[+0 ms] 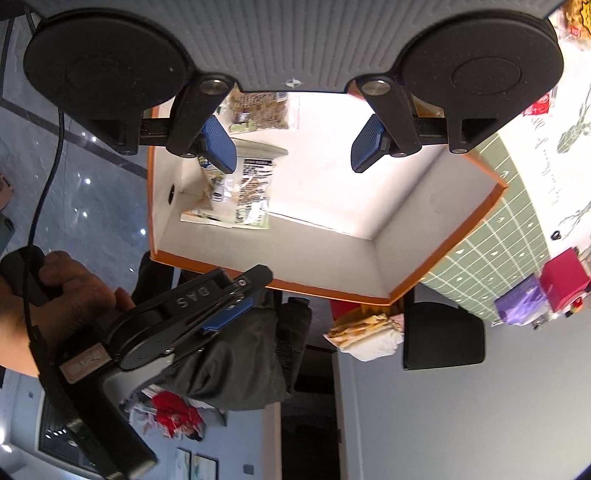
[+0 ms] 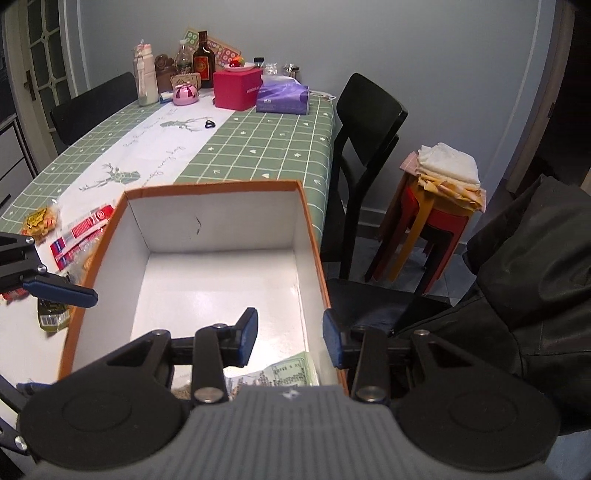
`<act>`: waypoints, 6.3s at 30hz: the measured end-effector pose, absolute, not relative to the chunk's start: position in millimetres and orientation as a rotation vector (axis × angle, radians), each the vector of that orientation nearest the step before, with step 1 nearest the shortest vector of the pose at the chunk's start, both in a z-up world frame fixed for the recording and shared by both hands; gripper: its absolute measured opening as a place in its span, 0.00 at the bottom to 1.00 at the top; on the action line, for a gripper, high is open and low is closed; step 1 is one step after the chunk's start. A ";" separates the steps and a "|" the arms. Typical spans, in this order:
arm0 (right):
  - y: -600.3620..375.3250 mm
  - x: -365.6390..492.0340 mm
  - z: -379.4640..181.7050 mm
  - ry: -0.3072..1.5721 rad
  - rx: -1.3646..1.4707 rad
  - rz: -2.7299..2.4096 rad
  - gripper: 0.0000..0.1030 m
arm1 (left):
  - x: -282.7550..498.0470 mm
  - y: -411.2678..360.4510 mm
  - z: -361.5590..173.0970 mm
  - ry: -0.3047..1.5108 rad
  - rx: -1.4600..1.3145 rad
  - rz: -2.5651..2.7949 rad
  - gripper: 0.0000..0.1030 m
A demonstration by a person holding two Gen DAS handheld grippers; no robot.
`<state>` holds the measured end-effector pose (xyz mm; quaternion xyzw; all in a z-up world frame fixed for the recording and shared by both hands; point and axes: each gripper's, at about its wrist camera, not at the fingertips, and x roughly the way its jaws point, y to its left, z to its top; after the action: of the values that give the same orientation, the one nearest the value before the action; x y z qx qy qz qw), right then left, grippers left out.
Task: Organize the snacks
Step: 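Move both open tools back over the snacks on the table, then grasp dark green foil bag with right tool while left tool grasps white puffed-snack bag, then carry the white puffed-snack bag and dark green bag toward the orange box, then open left tool to drop puffed-snack bag while right tool lowers green bag into box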
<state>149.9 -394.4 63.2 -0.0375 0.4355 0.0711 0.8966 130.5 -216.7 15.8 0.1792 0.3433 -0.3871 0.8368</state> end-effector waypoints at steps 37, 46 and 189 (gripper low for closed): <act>-184.5 153.1 23.2 0.854 0.111 0.380 0.60 | 116.5 52.6 -26.1 0.765 0.015 -0.267 0.85; -159.9 141.2 -17.8 0.837 0.163 0.374 0.62 | 105.0 80.0 -46.2 0.749 -0.003 -0.226 0.85; -335.6 113.9 44.1 0.671 -0.015 0.175 0.37 | 140.7 -196.9 24.4 0.515 0.587 -0.667 0.89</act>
<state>113.9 -335.6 44.1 -0.0071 0.3287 0.0860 0.9405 140.7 -196.9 24.4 0.2806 0.2463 -0.3190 0.8711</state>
